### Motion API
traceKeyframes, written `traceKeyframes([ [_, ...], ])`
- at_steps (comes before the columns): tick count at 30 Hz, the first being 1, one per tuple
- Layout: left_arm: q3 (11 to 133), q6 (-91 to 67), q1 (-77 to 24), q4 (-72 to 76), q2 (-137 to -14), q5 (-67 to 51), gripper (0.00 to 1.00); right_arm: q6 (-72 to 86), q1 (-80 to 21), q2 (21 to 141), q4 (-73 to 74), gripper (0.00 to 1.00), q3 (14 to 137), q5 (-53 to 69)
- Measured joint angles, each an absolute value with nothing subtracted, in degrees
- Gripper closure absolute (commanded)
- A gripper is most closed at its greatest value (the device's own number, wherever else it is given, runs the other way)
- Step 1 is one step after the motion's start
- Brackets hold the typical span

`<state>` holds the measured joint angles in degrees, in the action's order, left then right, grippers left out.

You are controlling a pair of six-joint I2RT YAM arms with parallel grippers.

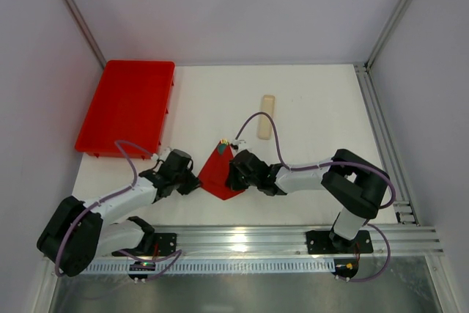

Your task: Place the utensils on the paper napkin and roll it up

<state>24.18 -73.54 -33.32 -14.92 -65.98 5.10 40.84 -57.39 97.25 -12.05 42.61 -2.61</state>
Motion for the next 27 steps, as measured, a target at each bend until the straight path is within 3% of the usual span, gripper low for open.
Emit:
traceKeyframes([
  [2,24.2,-72.9,-33.3,-14.9,-66.1,5.2,0.86,40.8,-57.4,97.3,-12.1,0.96,42.6,-2.6],
  [6,24.2,-70.8,-33.3,-14.8,-66.2,5.4,1.0,40.8,-57.4,97.3,-11.9,0.96,42.7,-2.6],
  [20,27.6,-59.7,-33.3,-13.1,-60.1,2.4,1.0,40.7,-57.4,97.6,-11.6,0.96,43.3,-2.6],
  [27,32.1,-57.5,-34.3,-10.0,-64.1,-2.0,1.0,40.7,-57.4,98.0,-11.9,0.96,43.6,-2.4],
])
